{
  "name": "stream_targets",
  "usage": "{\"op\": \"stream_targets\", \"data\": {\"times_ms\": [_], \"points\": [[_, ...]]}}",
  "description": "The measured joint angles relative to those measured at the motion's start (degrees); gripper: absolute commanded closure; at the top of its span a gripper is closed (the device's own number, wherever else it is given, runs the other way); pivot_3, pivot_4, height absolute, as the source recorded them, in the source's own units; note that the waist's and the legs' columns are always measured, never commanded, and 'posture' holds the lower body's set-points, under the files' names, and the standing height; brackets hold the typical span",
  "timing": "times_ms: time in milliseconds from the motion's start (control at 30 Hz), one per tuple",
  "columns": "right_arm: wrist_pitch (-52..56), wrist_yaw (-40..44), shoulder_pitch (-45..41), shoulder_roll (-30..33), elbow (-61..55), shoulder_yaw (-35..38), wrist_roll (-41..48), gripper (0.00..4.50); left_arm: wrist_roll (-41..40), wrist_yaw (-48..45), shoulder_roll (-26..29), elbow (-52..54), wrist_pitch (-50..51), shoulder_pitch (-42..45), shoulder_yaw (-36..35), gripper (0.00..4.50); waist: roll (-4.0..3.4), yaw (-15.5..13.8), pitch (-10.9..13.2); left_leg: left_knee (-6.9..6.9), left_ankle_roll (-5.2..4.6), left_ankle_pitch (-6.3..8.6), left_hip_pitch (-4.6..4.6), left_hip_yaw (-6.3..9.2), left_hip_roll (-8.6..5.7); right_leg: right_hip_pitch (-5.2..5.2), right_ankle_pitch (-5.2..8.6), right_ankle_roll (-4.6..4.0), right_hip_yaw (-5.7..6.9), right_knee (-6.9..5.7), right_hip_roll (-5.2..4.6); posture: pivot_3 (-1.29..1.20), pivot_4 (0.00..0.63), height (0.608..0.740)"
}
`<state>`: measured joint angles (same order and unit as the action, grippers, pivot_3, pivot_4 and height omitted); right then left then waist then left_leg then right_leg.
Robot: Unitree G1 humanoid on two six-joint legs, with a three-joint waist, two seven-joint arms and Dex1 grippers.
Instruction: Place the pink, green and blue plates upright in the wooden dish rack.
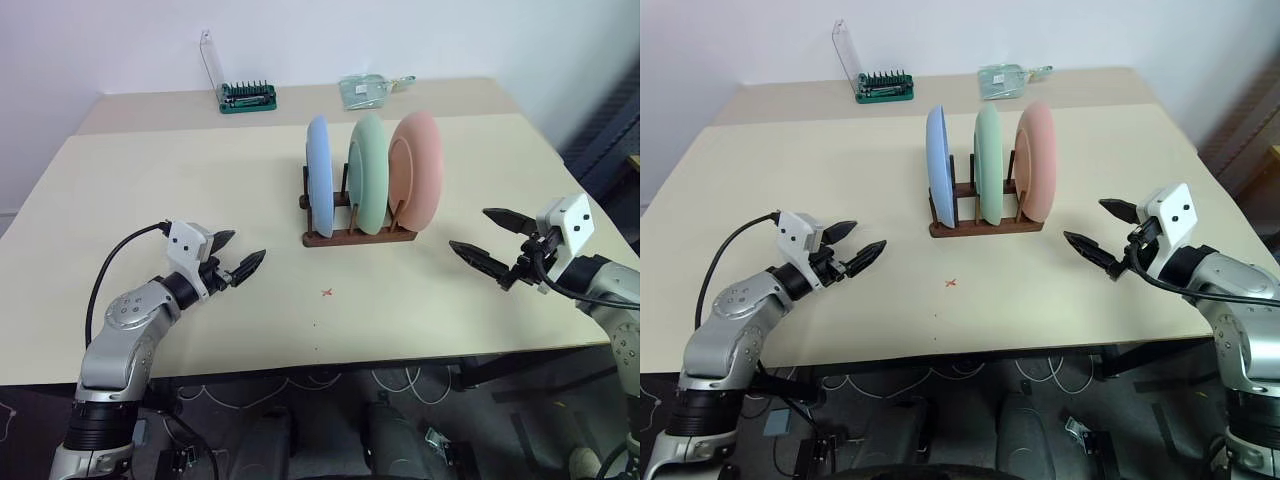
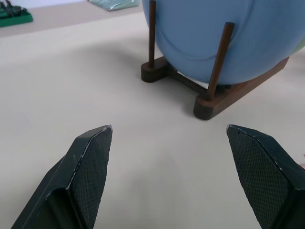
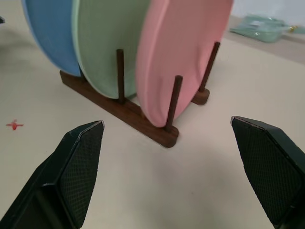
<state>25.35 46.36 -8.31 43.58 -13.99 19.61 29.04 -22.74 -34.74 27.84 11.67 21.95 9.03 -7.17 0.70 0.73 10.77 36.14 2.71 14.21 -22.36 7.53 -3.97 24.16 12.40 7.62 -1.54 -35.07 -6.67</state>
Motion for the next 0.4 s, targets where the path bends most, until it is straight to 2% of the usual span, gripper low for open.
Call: {"op": "stream_targets", "data": {"times_ms": [200, 400], "points": [[-6.3, 0.2, -1.2, -4.2, 7.6, -5.4, -4.3, 0.16, 0.8, 1.6, -0.1, 0.4, -0.9, -4.9, -1.1, 0.55, 0.09, -0.1, 0.0, -0.01, -0.01, 0.01, -0.01, 0.04, -0.02, 0.01, 0.0, 0.0, 0.01, 0.0, -0.02, 0.0, 0.15, 0.74], [-8.8, 0.8, -4.6, -4.6, 11.0, -7.5, -5.8, 0.16, 1.0, 3.2, -0.9, 0.7, -1.7, -5.0, -1.7, 0.55, 0.08, -0.1, 0.0, -0.01, -0.01, 0.0, -0.02, 0.06, -0.04, 0.0, 0.0, 0.0, 0.02, 0.01, -0.03, 0.0, 0.15, 0.74]]}}
